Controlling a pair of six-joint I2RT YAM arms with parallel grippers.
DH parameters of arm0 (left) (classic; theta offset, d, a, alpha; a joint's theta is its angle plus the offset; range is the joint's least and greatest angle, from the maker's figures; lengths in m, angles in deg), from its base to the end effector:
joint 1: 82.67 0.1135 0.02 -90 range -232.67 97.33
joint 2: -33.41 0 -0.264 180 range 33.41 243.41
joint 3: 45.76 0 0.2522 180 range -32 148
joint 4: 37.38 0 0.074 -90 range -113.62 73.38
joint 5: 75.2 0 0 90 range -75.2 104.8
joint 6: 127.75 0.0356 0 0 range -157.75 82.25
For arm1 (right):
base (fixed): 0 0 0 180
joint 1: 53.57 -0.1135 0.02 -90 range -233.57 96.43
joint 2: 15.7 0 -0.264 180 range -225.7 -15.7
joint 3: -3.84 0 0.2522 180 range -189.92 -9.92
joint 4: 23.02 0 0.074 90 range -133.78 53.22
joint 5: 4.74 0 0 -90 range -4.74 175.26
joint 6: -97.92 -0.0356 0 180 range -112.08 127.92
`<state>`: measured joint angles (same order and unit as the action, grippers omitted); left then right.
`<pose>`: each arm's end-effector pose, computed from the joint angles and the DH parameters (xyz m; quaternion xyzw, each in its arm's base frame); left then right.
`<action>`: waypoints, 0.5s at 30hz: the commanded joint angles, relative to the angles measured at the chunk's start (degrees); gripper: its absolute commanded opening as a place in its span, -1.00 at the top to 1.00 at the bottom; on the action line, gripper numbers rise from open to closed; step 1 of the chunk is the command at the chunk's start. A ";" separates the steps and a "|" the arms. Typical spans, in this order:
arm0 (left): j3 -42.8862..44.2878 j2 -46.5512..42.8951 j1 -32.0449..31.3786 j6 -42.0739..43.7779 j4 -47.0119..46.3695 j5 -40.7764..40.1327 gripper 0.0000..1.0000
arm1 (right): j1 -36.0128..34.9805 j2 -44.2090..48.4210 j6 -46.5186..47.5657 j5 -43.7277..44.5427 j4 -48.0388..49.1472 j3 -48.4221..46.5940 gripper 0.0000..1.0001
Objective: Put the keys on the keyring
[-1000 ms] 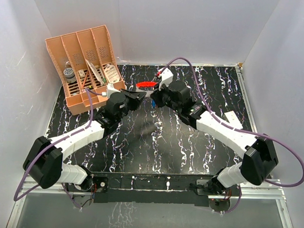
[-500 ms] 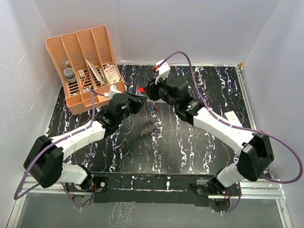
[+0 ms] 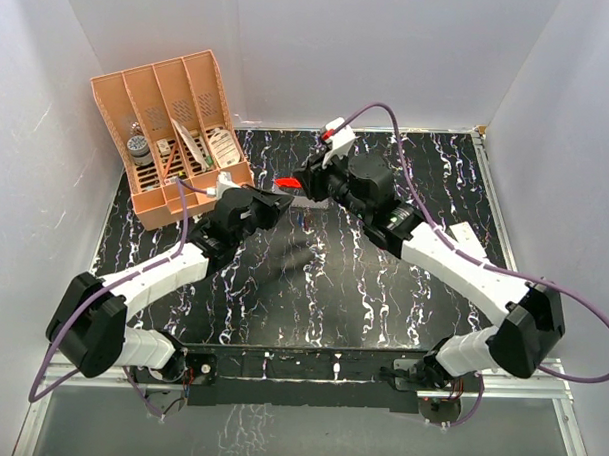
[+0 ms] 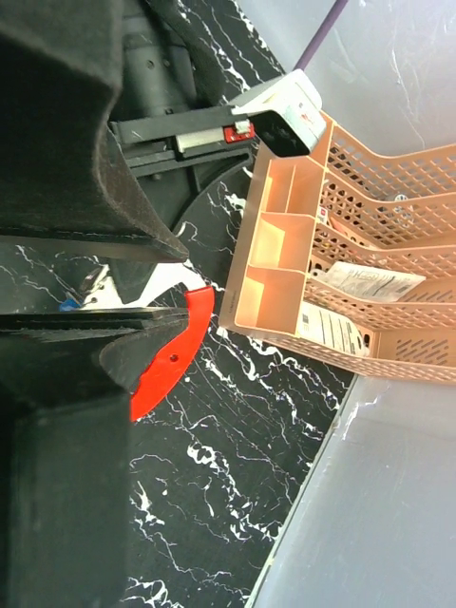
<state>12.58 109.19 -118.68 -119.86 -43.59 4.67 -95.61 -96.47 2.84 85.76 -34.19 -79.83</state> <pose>0.2486 -0.1729 0.2726 -0.3530 0.6865 -0.5070 0.3835 0.2512 0.2261 0.3711 -0.2370 0.7182 0.2585 0.6011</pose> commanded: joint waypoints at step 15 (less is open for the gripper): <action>-0.99 -4.99 2.08 -1.56 -3.27 2.66 1.00 | -0.23 4.00 -6.35 -3.58 0.07 8.87 0.50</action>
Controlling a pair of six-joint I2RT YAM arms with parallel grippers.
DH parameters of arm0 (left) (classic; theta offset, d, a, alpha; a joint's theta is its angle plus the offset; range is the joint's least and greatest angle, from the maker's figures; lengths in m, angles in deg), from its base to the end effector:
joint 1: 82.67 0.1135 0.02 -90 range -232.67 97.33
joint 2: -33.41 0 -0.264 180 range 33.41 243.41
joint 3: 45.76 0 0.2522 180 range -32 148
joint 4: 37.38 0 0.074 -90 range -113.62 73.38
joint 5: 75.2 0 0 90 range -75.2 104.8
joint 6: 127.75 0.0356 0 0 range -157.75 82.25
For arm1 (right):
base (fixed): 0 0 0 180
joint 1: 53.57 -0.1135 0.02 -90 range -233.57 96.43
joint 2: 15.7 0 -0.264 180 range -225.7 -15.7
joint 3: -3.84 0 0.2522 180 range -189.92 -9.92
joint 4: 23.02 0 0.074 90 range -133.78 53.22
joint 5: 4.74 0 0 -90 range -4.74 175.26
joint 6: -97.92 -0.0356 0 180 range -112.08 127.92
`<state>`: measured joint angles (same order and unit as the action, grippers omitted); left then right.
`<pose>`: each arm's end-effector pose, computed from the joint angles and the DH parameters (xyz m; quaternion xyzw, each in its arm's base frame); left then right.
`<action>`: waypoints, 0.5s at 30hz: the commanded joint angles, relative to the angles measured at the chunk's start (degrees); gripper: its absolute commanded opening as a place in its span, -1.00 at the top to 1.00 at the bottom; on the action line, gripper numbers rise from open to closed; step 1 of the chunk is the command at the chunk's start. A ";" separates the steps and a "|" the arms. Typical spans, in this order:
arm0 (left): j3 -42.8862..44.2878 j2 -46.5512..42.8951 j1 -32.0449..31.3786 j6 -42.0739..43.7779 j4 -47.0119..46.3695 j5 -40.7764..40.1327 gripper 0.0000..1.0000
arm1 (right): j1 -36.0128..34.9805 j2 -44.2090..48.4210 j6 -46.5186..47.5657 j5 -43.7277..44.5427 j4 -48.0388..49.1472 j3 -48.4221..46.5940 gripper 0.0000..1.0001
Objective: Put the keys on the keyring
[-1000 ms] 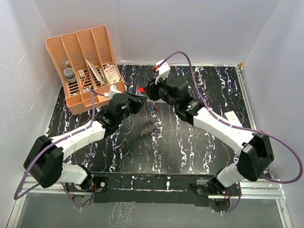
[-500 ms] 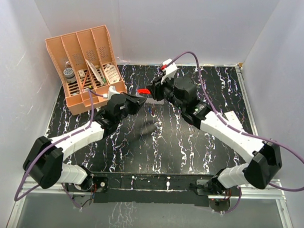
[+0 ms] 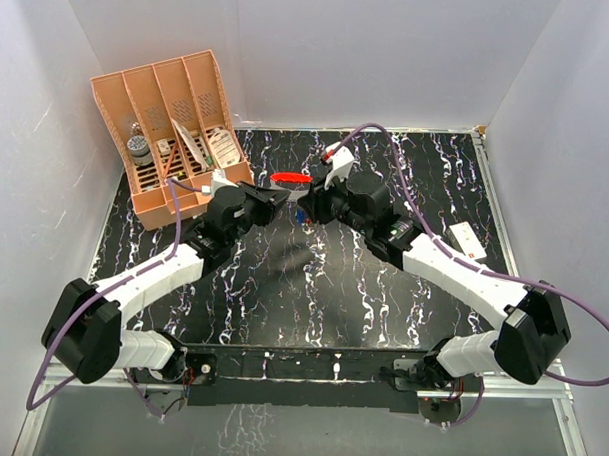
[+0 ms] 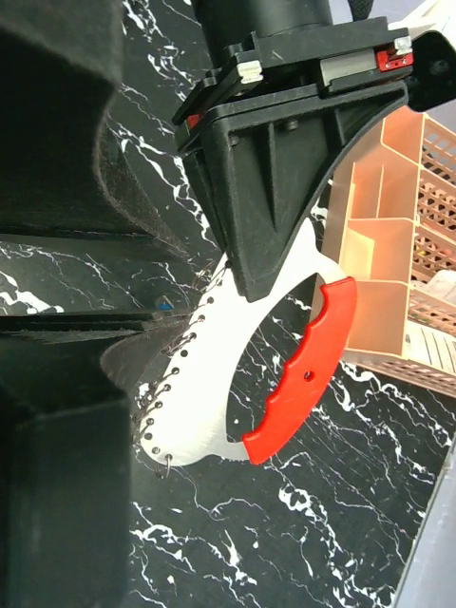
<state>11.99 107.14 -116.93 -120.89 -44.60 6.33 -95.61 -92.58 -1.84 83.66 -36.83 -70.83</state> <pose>0.2479 -0.1625 0.2809 -0.3570 0.6693 -0.5256 0.3852 0.2351 0.2133 0.3306 -0.2301 0.7648 0.2728 0.5363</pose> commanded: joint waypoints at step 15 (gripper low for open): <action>-0.59 -3.92 0.54 -0.80 -1.98 1.18 1.00 | -0.23 -2.60 -3.10 -2.01 3.71 0.60 0.51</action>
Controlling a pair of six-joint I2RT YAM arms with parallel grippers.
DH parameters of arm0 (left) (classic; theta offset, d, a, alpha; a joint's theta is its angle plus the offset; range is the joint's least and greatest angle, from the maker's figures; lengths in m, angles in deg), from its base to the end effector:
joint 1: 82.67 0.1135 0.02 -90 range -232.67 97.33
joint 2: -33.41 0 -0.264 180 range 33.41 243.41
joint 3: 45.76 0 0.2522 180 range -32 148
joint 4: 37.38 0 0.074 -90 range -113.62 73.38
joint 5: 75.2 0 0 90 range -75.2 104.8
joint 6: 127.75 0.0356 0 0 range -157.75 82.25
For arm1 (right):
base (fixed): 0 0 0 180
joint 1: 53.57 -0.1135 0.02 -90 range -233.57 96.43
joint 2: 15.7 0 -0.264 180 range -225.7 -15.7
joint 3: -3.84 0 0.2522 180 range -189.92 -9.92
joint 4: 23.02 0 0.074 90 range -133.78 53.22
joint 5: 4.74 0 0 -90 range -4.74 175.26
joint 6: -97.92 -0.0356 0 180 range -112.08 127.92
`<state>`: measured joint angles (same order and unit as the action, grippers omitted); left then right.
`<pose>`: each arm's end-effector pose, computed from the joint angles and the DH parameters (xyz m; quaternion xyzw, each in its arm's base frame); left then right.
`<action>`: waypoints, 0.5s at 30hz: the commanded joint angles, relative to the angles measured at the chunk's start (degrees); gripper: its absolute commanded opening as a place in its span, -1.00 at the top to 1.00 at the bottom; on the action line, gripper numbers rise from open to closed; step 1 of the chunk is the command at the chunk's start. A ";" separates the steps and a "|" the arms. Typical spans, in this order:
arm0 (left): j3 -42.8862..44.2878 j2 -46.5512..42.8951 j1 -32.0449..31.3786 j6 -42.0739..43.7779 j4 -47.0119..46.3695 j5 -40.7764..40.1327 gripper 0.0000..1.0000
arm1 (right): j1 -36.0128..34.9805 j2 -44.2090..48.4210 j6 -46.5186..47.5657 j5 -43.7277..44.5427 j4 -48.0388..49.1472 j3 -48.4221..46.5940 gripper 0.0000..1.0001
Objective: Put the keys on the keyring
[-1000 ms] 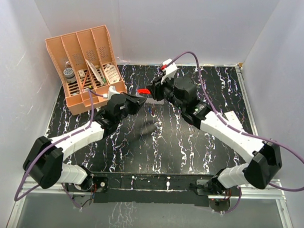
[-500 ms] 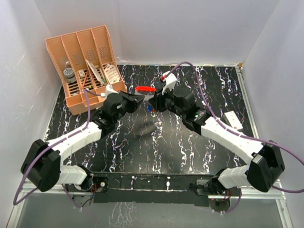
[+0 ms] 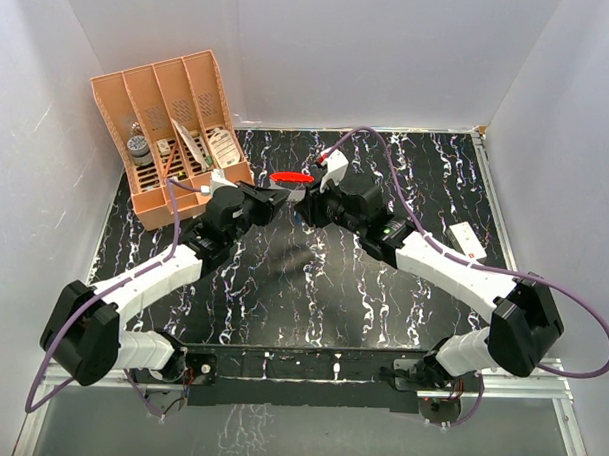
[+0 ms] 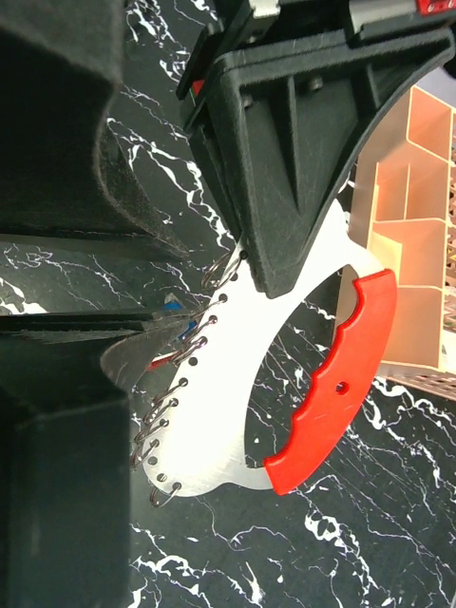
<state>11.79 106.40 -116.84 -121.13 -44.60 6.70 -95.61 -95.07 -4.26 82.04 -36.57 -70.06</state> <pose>0.2461 -0.1610 0.2832 -0.3560 0.6664 -0.5307 0.3842 0.2407 0.2197 0.3132 -0.2255 0.7822 0.2848 0.5061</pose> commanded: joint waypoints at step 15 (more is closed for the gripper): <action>-0.34 -3.16 0.51 -0.75 -2.28 1.29 1.00 | -0.21 -1.54 -0.21 1.44 4.63 0.06 0.50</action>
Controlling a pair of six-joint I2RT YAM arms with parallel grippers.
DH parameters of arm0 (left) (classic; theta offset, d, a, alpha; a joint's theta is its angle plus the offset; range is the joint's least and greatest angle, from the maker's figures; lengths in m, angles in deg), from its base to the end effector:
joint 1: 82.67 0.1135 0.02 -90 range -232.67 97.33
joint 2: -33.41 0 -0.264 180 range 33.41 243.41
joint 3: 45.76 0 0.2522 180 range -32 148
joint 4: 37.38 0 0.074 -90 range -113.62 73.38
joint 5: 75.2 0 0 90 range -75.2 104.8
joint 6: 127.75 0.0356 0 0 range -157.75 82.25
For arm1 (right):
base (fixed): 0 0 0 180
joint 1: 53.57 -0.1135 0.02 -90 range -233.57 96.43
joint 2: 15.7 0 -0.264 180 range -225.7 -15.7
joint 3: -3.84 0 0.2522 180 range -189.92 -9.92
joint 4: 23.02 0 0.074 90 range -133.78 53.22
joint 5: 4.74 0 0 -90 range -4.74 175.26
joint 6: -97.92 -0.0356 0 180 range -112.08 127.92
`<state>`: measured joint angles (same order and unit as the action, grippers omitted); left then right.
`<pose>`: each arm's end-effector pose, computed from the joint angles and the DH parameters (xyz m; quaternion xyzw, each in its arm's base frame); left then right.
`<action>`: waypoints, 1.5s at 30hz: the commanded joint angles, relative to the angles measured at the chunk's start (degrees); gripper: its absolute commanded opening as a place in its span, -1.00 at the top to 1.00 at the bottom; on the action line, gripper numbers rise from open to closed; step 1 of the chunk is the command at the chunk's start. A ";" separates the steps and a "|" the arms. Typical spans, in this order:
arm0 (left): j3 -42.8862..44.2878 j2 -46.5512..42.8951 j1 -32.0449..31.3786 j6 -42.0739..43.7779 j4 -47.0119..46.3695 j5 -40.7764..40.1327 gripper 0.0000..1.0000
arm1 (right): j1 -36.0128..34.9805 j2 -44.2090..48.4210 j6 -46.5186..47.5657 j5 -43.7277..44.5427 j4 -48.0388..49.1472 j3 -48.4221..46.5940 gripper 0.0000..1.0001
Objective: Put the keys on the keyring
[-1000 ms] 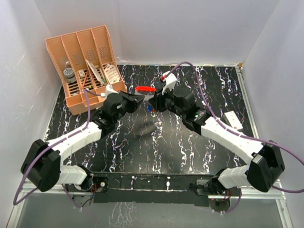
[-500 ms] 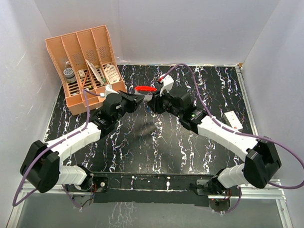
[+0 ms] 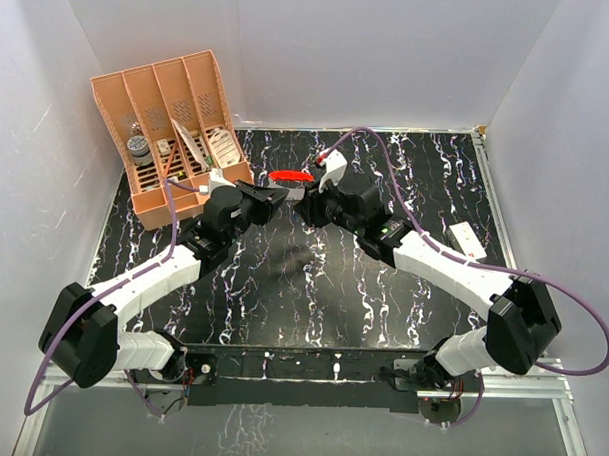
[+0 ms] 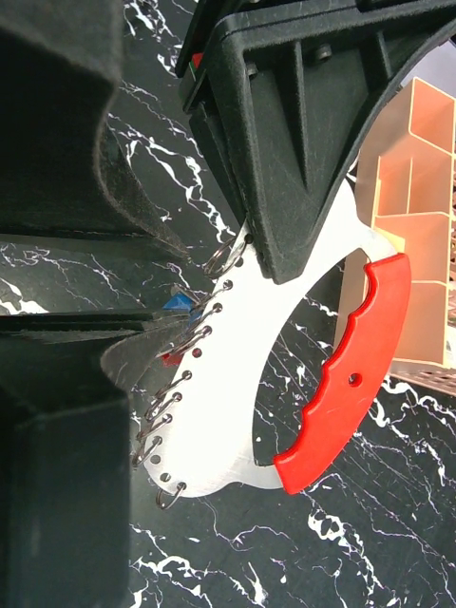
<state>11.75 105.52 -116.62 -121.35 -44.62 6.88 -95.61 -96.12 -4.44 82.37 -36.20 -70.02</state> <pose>0.2444 -0.1586 0.2872 -0.3560 0.6609 -0.5364 0.3858 0.2437 0.2221 0.3080 -0.2234 0.7866 0.2813 0.5022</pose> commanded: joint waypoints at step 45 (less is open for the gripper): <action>-4.64 -0.07 0.28 -7.46 -14.88 4.34 1.00 | -0.19 -4.78 2.16 3.00 10.34 0.15 0.57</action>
<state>8.36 106.33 -115.66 -124.12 -48.97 6.61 -95.72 -100.18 -2.71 84.25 -30.82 -70.02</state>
